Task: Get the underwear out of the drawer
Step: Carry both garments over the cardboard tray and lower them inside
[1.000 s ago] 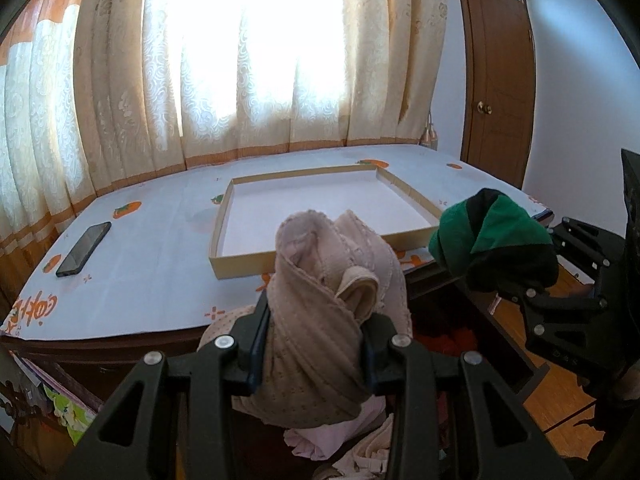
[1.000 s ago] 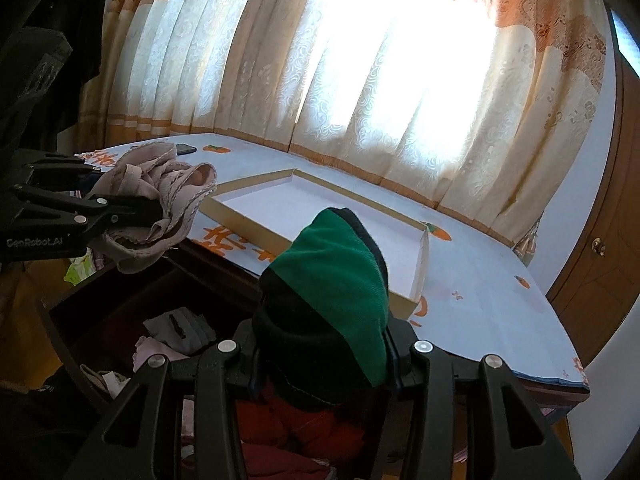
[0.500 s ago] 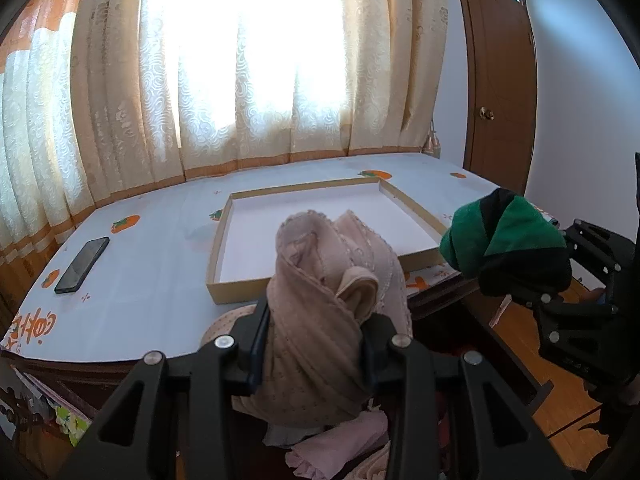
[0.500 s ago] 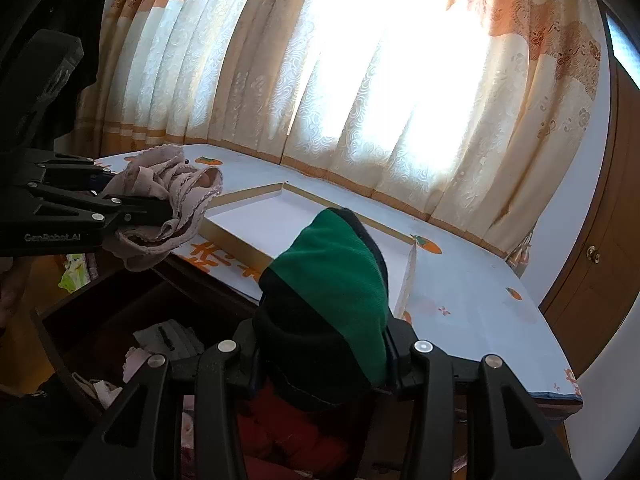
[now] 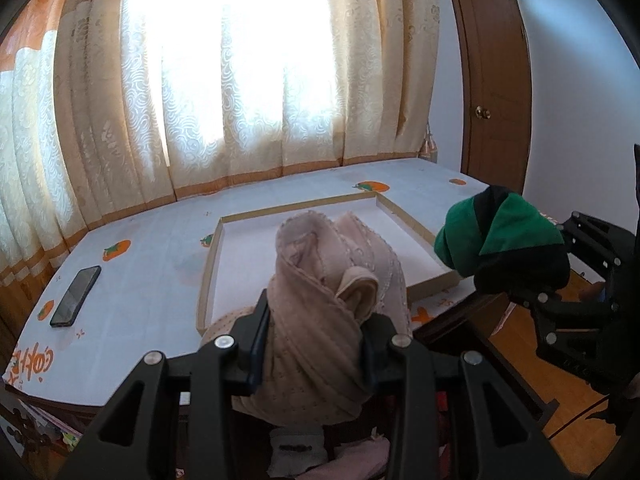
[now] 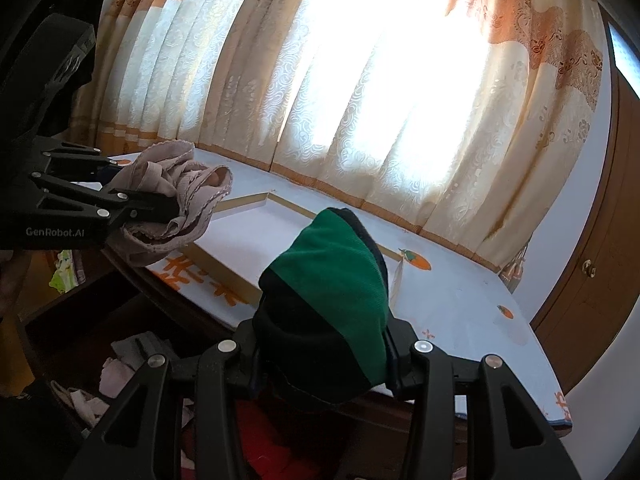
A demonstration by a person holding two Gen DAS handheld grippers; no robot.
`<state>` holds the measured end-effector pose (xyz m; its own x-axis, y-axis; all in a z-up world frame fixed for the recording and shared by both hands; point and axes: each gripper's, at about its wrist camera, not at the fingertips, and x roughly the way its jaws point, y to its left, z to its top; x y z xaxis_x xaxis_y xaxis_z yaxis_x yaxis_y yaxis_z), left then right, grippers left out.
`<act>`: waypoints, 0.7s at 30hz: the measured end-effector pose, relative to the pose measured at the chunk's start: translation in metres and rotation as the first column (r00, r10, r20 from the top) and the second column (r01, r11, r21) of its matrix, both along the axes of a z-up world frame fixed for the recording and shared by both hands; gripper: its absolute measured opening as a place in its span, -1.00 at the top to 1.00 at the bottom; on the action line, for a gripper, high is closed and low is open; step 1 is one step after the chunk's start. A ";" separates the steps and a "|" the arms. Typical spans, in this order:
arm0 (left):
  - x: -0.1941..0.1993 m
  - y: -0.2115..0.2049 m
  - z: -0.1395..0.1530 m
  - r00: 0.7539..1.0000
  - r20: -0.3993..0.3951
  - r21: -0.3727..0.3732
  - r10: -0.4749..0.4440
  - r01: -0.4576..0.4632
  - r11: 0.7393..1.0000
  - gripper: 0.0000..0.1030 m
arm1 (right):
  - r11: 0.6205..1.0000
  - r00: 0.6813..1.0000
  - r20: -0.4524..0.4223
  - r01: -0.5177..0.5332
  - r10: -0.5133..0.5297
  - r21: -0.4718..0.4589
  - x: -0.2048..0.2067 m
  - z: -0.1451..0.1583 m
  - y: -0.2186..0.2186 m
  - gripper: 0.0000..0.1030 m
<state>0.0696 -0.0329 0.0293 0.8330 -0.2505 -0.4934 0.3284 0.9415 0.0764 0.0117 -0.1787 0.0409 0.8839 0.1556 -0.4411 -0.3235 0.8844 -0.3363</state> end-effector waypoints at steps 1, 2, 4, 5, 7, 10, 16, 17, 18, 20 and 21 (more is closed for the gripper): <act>0.002 -0.001 0.000 1.000 -0.001 0.003 0.001 -0.001 1.000 0.30 | 1.000 1.000 -0.001 -0.001 0.001 0.000 0.002 0.000 0.000 0.08; 0.004 -0.002 0.000 1.000 -0.001 0.007 0.001 -0.001 1.000 0.30 | 1.000 1.000 0.000 -0.001 0.001 0.001 0.004 0.001 0.000 0.08; 0.009 -0.003 0.001 1.000 -0.003 0.012 0.001 -0.001 1.000 0.30 | 1.000 1.000 0.001 0.000 0.000 0.000 0.008 0.001 -0.001 0.08; 0.012 -0.003 0.001 1.000 -0.005 0.013 0.002 -0.002 1.000 0.30 | 1.000 1.000 0.001 0.000 0.000 -0.001 0.009 0.001 -0.002 0.08; 0.017 -0.005 0.001 1.000 -0.005 0.020 0.006 -0.005 1.000 0.30 | 1.000 1.000 -0.001 0.002 -0.002 -0.005 0.014 0.001 -0.003 0.08; 0.024 -0.007 0.003 1.000 0.003 0.033 0.006 -0.006 0.999 0.30 | 1.000 1.000 -0.005 0.008 -0.008 -0.006 0.021 0.001 -0.006 0.08; 0.045 -0.013 0.004 1.000 -0.010 0.045 -0.002 0.002 0.999 0.30 | 1.000 1.000 -0.014 0.016 -0.016 -0.012 0.035 0.003 -0.011 0.08; 0.048 -0.013 0.004 1.000 -0.012 0.046 -0.002 0.002 0.999 0.30 | 1.000 1.000 -0.015 0.017 -0.017 -0.013 0.038 0.004 -0.012 0.08; 0.053 -0.014 0.004 1.000 -0.015 0.050 -0.001 0.001 0.999 0.30 | 1.000 1.000 -0.015 0.018 -0.018 -0.014 0.040 0.005 -0.012 0.08; 0.059 -0.016 0.005 1.000 -0.019 0.051 -0.001 0.002 0.999 0.30 | 1.000 1.000 -0.015 0.021 -0.022 -0.017 0.046 0.006 -0.013 0.08; 0.063 -0.017 0.006 1.000 -0.022 0.051 -0.001 0.002 0.999 0.30 | 1.000 1.000 -0.015 0.023 -0.023 -0.019 0.050 0.007 -0.014 0.08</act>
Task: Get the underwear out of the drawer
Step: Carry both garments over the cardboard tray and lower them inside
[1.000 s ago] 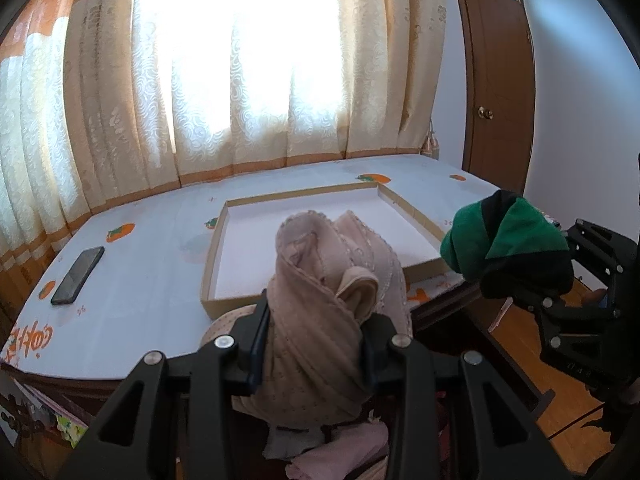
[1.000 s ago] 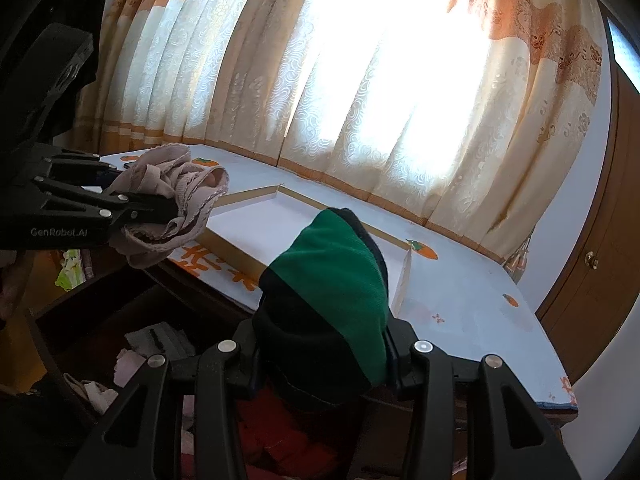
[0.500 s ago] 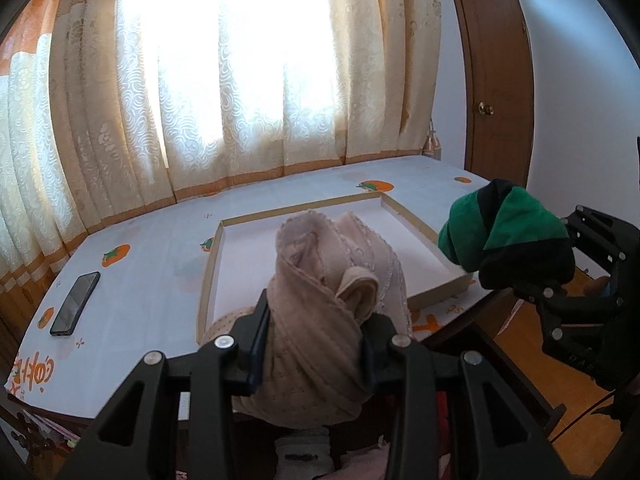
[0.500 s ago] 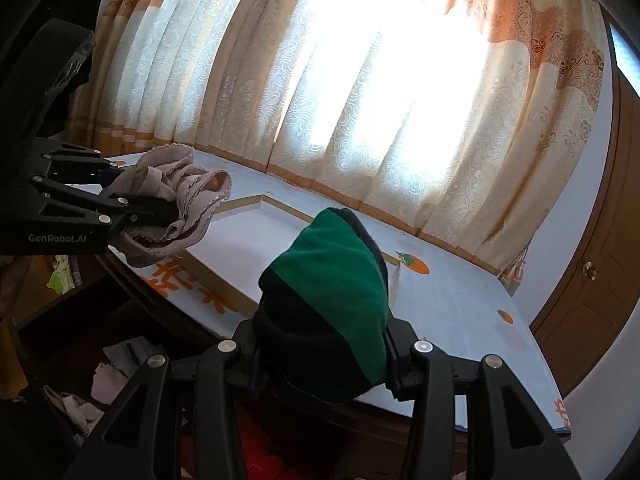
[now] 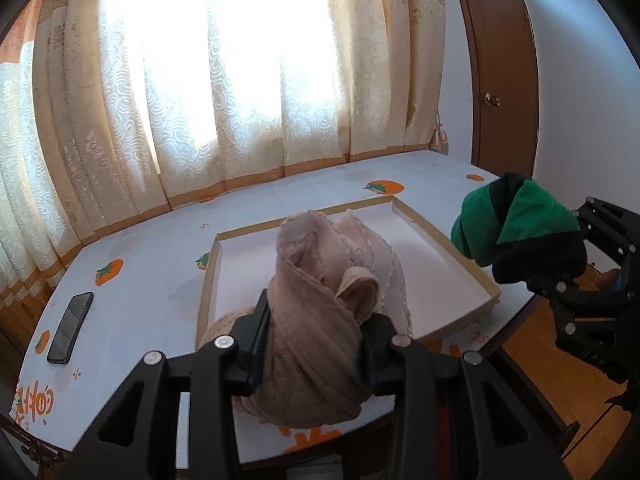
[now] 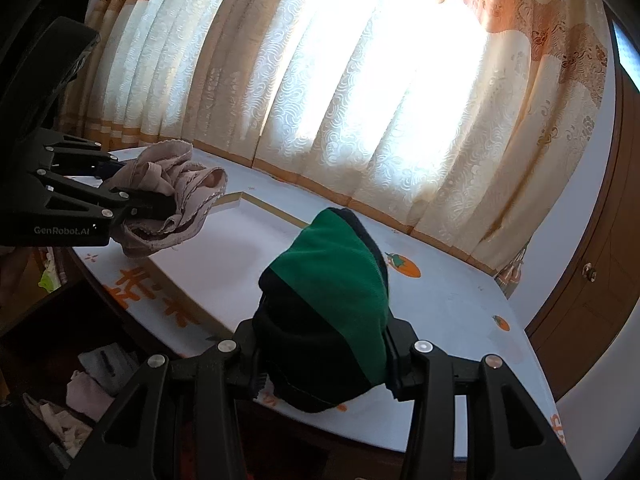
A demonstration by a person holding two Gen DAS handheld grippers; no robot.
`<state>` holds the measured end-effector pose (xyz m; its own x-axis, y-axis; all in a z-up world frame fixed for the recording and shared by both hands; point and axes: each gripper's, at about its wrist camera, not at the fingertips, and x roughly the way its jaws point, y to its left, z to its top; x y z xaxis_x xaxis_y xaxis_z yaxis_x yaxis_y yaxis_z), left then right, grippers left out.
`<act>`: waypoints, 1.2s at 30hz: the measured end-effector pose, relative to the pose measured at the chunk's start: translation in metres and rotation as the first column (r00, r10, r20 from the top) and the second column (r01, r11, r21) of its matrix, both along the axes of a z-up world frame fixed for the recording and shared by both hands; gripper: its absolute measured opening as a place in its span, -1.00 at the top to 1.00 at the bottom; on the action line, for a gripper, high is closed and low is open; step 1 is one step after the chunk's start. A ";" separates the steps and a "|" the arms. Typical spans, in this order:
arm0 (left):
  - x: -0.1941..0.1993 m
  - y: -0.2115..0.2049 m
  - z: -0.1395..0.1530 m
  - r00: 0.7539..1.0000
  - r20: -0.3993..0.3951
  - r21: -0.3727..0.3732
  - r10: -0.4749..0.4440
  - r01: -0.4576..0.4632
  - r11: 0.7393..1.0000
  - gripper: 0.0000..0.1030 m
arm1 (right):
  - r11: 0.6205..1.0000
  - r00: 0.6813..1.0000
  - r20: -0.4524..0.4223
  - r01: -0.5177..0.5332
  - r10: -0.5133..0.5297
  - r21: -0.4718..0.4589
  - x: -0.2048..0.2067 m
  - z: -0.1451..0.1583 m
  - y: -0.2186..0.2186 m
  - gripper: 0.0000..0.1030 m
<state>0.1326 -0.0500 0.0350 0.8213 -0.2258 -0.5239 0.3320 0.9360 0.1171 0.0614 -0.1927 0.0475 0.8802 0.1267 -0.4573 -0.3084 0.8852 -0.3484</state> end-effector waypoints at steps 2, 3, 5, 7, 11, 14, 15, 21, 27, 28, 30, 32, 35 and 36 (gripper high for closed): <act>0.006 -0.003 0.001 1.000 0.003 0.009 0.001 -0.001 1.000 0.30 | 1.000 1.000 -0.001 0.001 -0.001 -0.003 0.005 0.000 -0.001 0.08; 0.008 -0.005 0.001 1.000 0.004 0.014 0.001 -0.001 1.000 0.30 | 1.000 1.000 -0.003 0.002 -0.002 -0.003 0.009 0.000 -0.001 0.08; 0.014 -0.007 0.001 1.000 -0.001 0.019 -0.002 0.002 1.000 0.30 | 1.000 1.000 -0.006 0.002 -0.002 -0.001 0.016 0.001 -0.003 0.08; 0.022 -0.010 0.000 1.000 -0.014 0.021 -0.006 0.006 1.000 0.30 | 1.000 1.000 -0.008 0.004 -0.004 -0.002 0.023 0.001 -0.004 0.08; 0.035 -0.013 -0.003 0.999 -0.039 0.022 -0.006 0.007 1.000 0.30 | 1.000 1.000 -0.015 0.006 -0.006 -0.004 0.038 0.001 -0.006 0.08; 0.046 -0.015 -0.005 0.998 -0.057 0.020 -0.006 0.007 1.000 0.30 | 1.000 1.000 -0.026 0.007 -0.007 -0.007 0.049 0.001 -0.006 0.08; 0.050 -0.017 -0.005 0.998 -0.061 0.023 -0.007 0.008 1.000 0.30 | 1.000 1.000 -0.029 0.008 -0.008 -0.010 0.052 0.000 -0.006 0.08; 0.069 -0.023 -0.005 0.997 -0.081 0.027 -0.008 0.010 1.000 0.30 | 1.000 0.999 -0.042 0.015 -0.015 -0.009 0.075 0.003 -0.007 0.08; 0.094 -0.029 -0.008 0.993 -0.114 0.017 -0.004 0.005 1.000 0.30 | 1.000 0.998 -0.051 0.025 -0.026 -0.012 0.096 0.002 -0.008 0.08; 0.097 -0.030 -0.008 0.993 -0.116 0.017 -0.003 0.005 1.000 0.30 | 1.000 0.998 -0.050 0.027 -0.028 -0.014 0.099 0.002 -0.008 0.08; 0.105 -0.032 -0.009 0.991 -0.130 0.009 -0.004 0.006 1.000 0.30 | 1.000 0.998 -0.060 0.028 -0.029 -0.008 0.108 0.000 -0.008 0.08; 0.114 -0.034 -0.010 0.989 -0.146 0.001 -0.004 0.004 1.000 0.30 | 0.999 0.997 -0.063 0.031 -0.032 -0.014 0.115 -0.002 -0.008 0.08; 0.125 -0.038 -0.012 0.987 -0.163 0.000 -0.003 0.003 1.000 0.30 | 0.999 0.997 -0.073 0.031 -0.033 -0.026 0.125 -0.007 -0.006 0.08; 0.130 -0.039 -0.013 0.985 -0.171 -0.002 -0.001 0.001 1.000 0.30 | 0.999 0.996 -0.077 0.035 -0.037 -0.029 0.130 -0.008 -0.007 0.08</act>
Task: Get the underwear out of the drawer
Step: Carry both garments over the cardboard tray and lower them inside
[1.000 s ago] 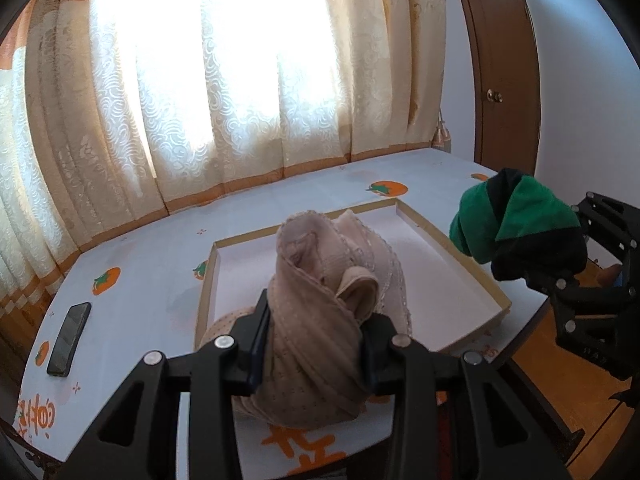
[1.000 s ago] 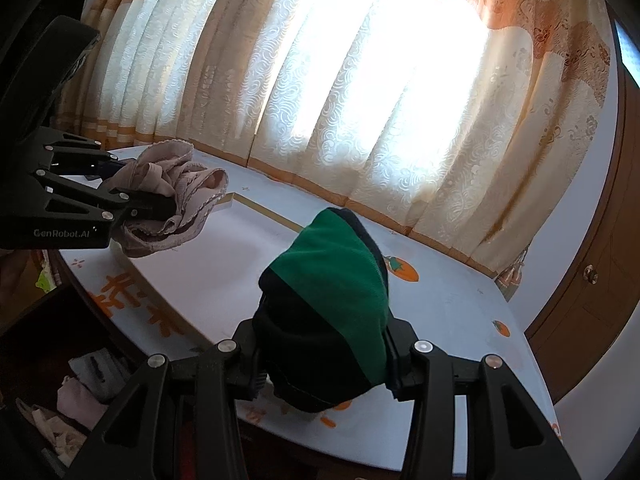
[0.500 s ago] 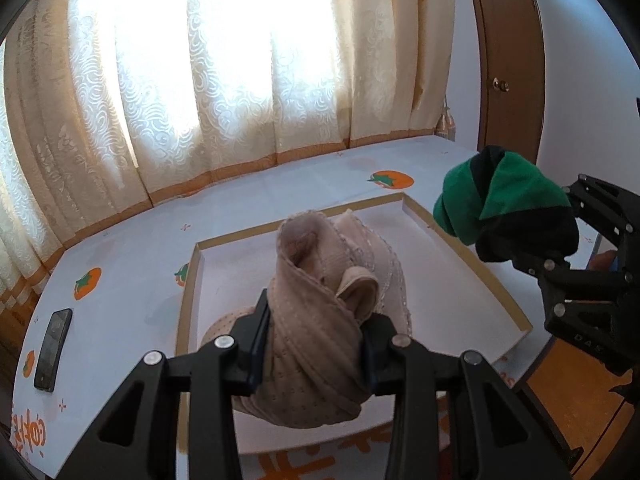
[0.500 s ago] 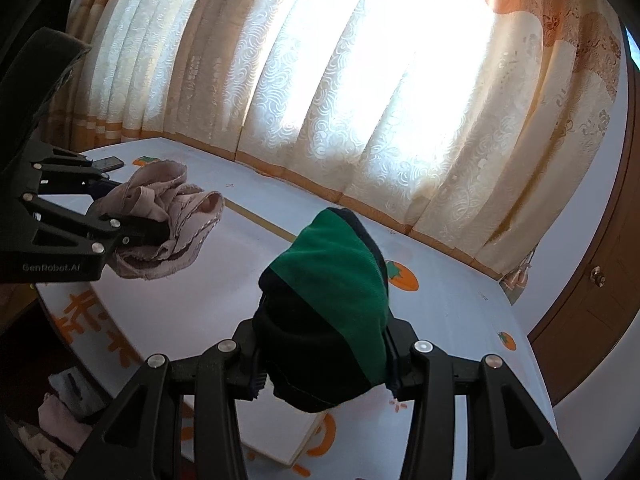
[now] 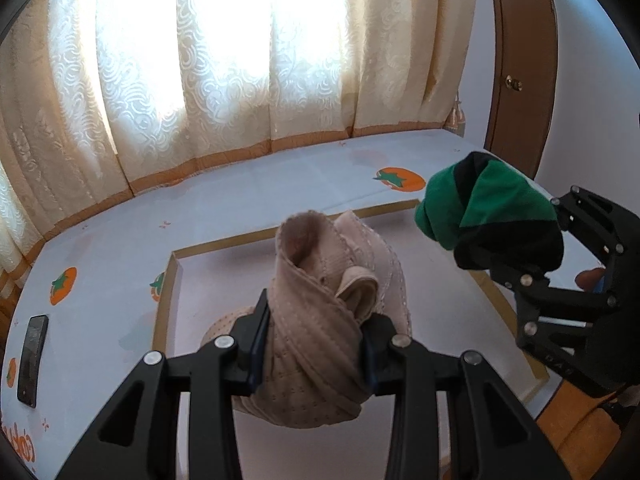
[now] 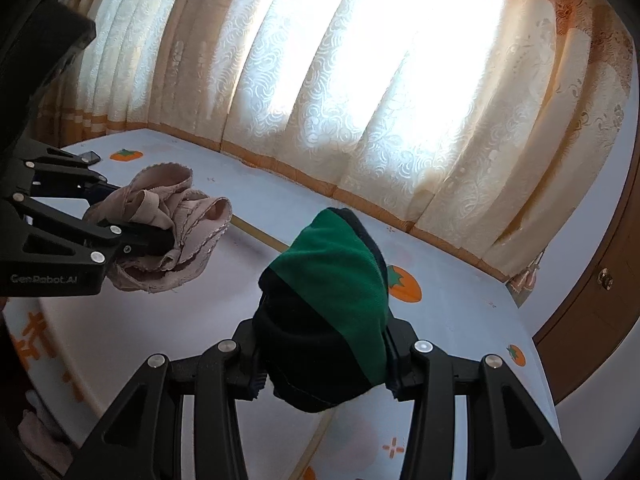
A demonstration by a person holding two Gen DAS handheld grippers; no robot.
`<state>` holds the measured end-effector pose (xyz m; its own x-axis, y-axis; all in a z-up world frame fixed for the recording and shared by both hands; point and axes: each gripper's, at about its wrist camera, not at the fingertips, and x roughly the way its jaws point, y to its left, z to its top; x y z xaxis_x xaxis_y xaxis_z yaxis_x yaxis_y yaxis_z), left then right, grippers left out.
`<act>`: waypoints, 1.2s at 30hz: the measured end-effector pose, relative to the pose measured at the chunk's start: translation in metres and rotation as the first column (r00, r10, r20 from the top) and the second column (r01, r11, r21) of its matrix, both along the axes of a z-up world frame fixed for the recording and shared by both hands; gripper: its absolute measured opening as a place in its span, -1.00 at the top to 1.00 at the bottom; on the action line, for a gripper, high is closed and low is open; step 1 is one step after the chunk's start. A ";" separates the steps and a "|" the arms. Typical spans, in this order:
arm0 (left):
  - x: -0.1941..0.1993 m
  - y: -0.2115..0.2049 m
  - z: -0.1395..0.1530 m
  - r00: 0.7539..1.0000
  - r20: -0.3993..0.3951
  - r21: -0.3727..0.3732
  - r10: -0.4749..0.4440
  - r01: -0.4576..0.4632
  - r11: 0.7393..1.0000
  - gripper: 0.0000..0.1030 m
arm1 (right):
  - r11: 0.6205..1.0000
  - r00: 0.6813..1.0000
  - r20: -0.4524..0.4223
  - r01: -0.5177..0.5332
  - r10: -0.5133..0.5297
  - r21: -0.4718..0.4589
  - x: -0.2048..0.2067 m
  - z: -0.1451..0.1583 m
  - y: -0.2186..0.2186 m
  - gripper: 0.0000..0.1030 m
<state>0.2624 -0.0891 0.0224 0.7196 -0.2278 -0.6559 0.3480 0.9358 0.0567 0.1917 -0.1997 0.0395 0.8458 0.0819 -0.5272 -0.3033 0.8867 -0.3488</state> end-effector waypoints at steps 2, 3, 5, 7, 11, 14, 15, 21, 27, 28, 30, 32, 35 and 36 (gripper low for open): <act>0.005 -0.001 -0.001 1.000 -0.010 -0.003 0.000 0.000 1.000 0.30 | 1.000 1.000 -0.008 0.007 -0.007 0.001 0.008 -0.002 -0.002 0.08; 0.009 -0.003 -0.001 1.000 -0.015 -0.003 0.001 -0.001 1.000 0.30 | 1.000 1.000 -0.012 0.010 -0.010 0.005 0.011 -0.003 -0.003 0.08; 0.014 -0.004 -0.002 1.000 -0.025 -0.006 0.002 -0.002 1.000 0.30 | 1.000 1.000 -0.019 0.014 -0.014 0.010 0.017 -0.004 -0.005 0.08; 0.020 -0.006 -0.003 0.999 -0.041 -0.015 0.001 -0.002 1.000 0.30 | 1.000 0.999 -0.030 0.016 -0.015 0.015 0.022 -0.006 -0.006 0.08; 0.034 -0.009 -0.003 0.997 -0.071 -0.032 0.004 -0.007 0.999 0.30 | 0.999 0.999 -0.043 0.020 -0.019 0.025 0.033 -0.007 -0.007 0.08; 0.043 -0.012 -0.003 0.996 -0.084 -0.036 0.013 -0.017 0.999 0.30 | 0.999 0.999 -0.047 0.020 -0.018 0.026 0.040 -0.008 -0.006 0.08; 0.047 -0.014 -0.003 0.995 -0.094 -0.041 0.017 -0.021 0.999 0.30 | 1.000 0.999 -0.049 0.019 -0.018 0.022 0.042 -0.009 -0.005 0.08; 0.062 -0.021 -0.008 0.992 -0.124 -0.039 0.017 -0.022 0.999 0.29 | 1.000 0.997 -0.078 0.028 -0.027 0.010 0.054 -0.019 -0.002 0.08; 0.075 -0.022 -0.017 0.987 -0.157 -0.052 0.022 -0.031 0.998 0.29 | 1.000 0.993 -0.114 0.029 -0.029 -0.005 0.061 -0.032 -0.002 0.08; 0.076 -0.023 -0.019 0.987 -0.160 -0.049 0.022 -0.030 0.998 0.29 | 1.000 0.992 -0.119 0.029 -0.030 -0.009 0.063 -0.033 -0.002 0.07; 0.080 -0.025 -0.022 0.985 -0.170 -0.047 0.021 -0.029 0.998 0.28 | 0.999 0.991 -0.130 0.029 -0.031 -0.018 0.065 -0.038 -0.002 0.07; 0.083 -0.026 -0.024 0.984 -0.177 -0.048 0.021 -0.030 0.998 0.28 | 0.999 0.991 -0.133 0.032 -0.034 -0.021 0.066 -0.040 -0.004 0.07; 0.084 -0.029 -0.026 0.984 -0.180 -0.045 0.018 -0.026 0.999 0.27 | 0.999 0.988 -0.150 0.035 -0.038 -0.021 0.068 -0.044 -0.006 0.07; 0.085 -0.030 -0.027 0.984 -0.180 -0.039 0.014 -0.021 0.999 0.25 | 0.999 0.988 -0.153 0.032 -0.035 -0.022 0.068 -0.046 -0.006 0.07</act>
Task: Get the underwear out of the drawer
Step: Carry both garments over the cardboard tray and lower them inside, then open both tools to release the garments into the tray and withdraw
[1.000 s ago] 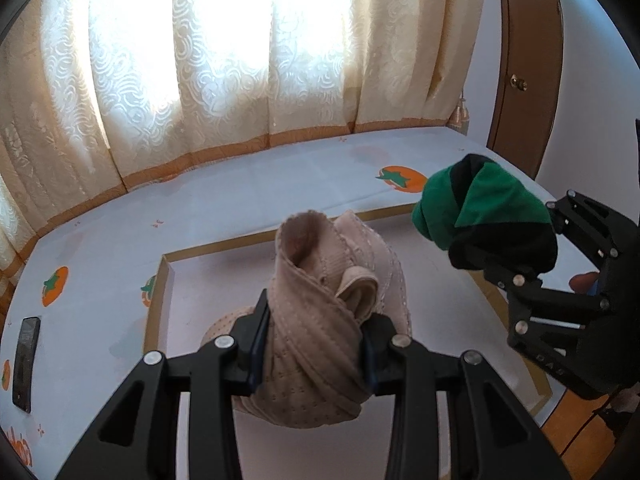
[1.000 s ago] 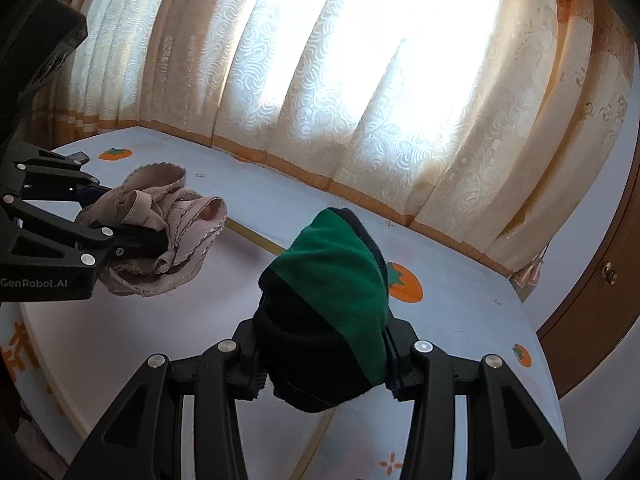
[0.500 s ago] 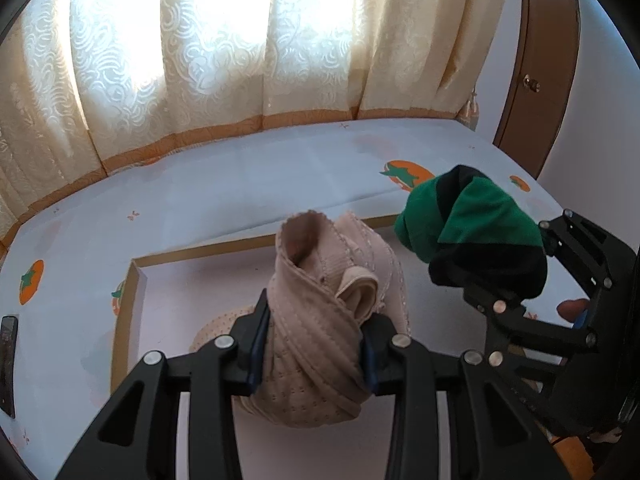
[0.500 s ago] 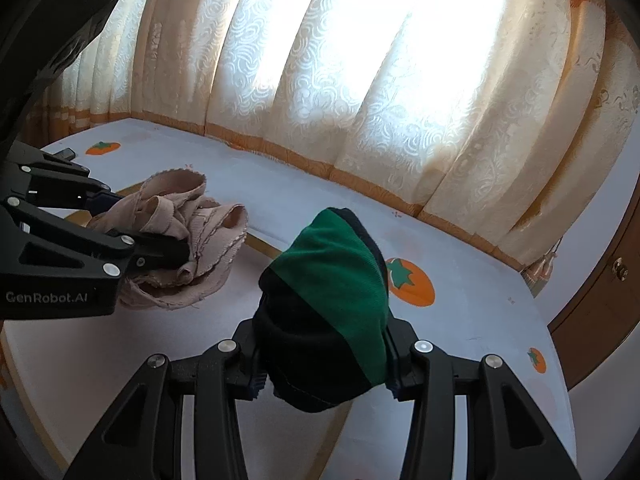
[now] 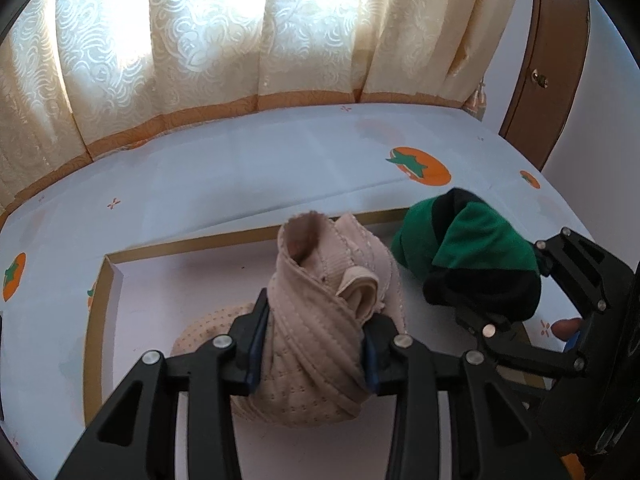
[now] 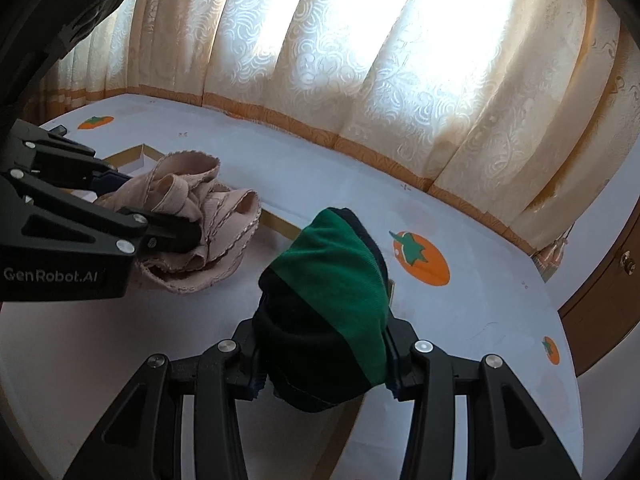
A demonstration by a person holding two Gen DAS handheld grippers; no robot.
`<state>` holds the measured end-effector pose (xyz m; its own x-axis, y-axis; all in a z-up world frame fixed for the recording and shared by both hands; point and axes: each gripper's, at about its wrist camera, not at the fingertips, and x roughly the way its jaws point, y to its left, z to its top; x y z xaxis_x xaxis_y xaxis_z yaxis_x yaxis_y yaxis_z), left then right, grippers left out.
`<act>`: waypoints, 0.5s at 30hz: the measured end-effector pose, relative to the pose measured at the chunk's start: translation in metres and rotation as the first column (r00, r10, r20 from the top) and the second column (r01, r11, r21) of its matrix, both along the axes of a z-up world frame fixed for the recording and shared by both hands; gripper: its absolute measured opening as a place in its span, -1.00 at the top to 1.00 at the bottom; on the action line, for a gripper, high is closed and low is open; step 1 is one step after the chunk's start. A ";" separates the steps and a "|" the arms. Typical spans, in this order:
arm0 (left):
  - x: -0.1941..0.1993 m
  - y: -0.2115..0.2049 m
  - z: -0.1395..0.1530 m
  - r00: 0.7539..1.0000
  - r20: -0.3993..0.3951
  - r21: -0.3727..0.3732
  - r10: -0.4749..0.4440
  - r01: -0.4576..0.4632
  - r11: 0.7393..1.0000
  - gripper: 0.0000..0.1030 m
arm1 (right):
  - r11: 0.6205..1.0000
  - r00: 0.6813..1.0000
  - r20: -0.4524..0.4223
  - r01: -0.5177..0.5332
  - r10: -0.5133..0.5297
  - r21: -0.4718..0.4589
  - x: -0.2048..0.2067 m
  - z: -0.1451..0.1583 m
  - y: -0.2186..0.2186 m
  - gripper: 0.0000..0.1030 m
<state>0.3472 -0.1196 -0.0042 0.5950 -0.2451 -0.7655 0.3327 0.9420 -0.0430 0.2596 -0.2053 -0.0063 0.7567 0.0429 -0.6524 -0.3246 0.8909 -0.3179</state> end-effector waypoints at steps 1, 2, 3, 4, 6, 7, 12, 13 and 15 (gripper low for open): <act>0.000 -0.001 -0.001 1.000 -0.001 0.005 -0.003 0.003 1.000 0.22 | 1.000 1.000 -0.005 -0.003 0.003 -0.005 0.000 -0.002 0.001 0.07; 0.001 -0.003 -0.002 1.000 -0.001 0.008 -0.005 0.005 1.000 0.21 | 1.000 1.000 -0.011 -0.006 0.005 -0.010 0.000 -0.004 0.001 0.06; 0.001 -0.004 -0.003 1.000 -0.002 0.011 -0.009 0.009 1.000 0.19 | 1.000 1.000 -0.012 -0.006 0.006 -0.012 0.000 -0.005 0.002 0.06; 0.001 -0.006 -0.004 1.000 -0.004 0.014 -0.013 0.014 1.000 0.14 | 1.000 1.000 -0.015 -0.004 0.004 -0.009 0.000 -0.004 0.001 0.05; 0.002 -0.009 -0.006 1.000 -0.003 0.032 -0.022 0.022 0.999 0.10 | 1.000 1.000 -0.021 -0.002 0.002 -0.003 0.000 -0.004 0.001 0.03; 0.002 -0.010 -0.006 1.000 -0.001 0.035 -0.022 0.022 0.999 0.06 | 1.000 1.000 -0.026 -0.003 0.003 -0.006 0.000 -0.004 0.002 0.00; 0.002 -0.007 -0.004 1.000 -0.002 0.007 -0.014 0.014 1.000 0.00 | 1.000 1.000 -0.019 -0.004 0.004 -0.018 -0.006 -0.002 0.002 -0.23; 0.002 -0.005 -0.004 1.000 -0.002 0.002 -0.014 0.014 1.000 -0.01 | 1.000 1.000 -0.017 -0.002 0.002 -0.017 -0.007 -0.002 0.001 -0.30; -0.001 -0.004 -0.002 1.000 0.005 -0.007 -0.016 0.016 1.000 -0.03 | 1.000 1.000 -0.013 0.003 -0.003 -0.012 -0.011 -0.001 -0.001 -0.36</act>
<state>0.3466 -0.1235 -0.0062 0.5951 -0.2601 -0.7604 0.3476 0.9364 -0.0483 0.2491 -0.2067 -0.0075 0.7482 0.0327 -0.6626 -0.3263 0.8878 -0.3246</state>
